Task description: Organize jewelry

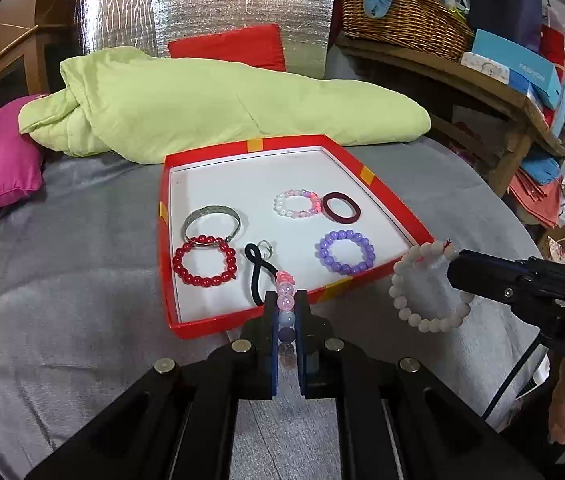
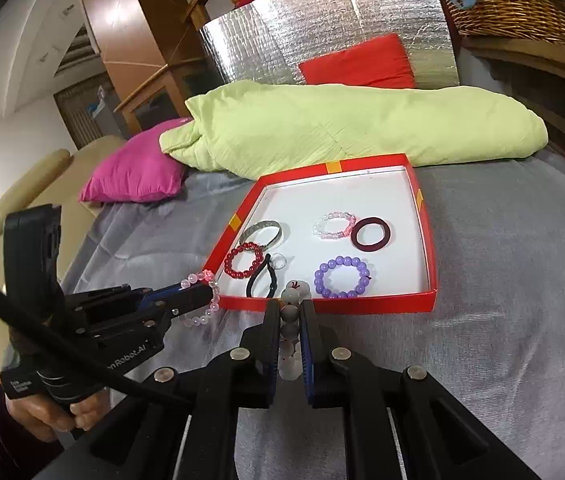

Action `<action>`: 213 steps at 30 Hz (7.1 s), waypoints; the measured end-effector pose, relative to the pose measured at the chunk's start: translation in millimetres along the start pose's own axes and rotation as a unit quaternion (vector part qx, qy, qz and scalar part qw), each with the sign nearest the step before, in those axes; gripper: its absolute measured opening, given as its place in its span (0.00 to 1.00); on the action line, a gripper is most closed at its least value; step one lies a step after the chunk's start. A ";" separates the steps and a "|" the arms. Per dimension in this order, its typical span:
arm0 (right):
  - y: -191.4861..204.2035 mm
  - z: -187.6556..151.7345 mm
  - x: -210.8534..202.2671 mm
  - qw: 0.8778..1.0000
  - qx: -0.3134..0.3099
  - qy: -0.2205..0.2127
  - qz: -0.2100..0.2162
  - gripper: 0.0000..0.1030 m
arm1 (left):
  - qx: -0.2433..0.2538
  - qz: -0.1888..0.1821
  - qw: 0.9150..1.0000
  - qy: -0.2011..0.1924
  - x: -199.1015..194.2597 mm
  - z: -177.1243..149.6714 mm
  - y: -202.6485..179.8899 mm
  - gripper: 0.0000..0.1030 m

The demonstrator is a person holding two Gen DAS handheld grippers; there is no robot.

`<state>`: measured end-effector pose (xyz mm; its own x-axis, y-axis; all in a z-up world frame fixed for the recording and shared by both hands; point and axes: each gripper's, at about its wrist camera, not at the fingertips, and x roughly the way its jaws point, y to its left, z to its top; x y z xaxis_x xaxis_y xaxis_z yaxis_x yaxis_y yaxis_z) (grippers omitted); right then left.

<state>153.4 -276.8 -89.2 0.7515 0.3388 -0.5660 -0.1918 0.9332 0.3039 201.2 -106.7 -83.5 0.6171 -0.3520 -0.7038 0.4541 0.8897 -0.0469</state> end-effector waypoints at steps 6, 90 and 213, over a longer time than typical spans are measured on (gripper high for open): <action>2.5 5.5 -3.8 1.000 0.007 -0.018 0.004 0.10 | -0.003 0.011 1.000 -0.007 0.1 5.6 -1.3 0.08; -123.4 117.6 160.8 0.969 0.244 0.005 -0.047 0.25 | 0.014 0.047 0.997 0.055 113.7 55.7 -9.1 0.41; 33.9 -7.5 -12.2 0.975 -0.039 -0.025 -0.219 0.61 | -0.075 0.254 0.964 -0.028 -49.0 -28.3 37.5 0.77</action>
<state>133.0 -248.4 -77.7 0.8022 -0.0985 -0.5889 0.1082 0.9940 -0.0190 169.8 -47.8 -70.8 0.7705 0.1283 -0.6243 -0.0112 0.9821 0.1880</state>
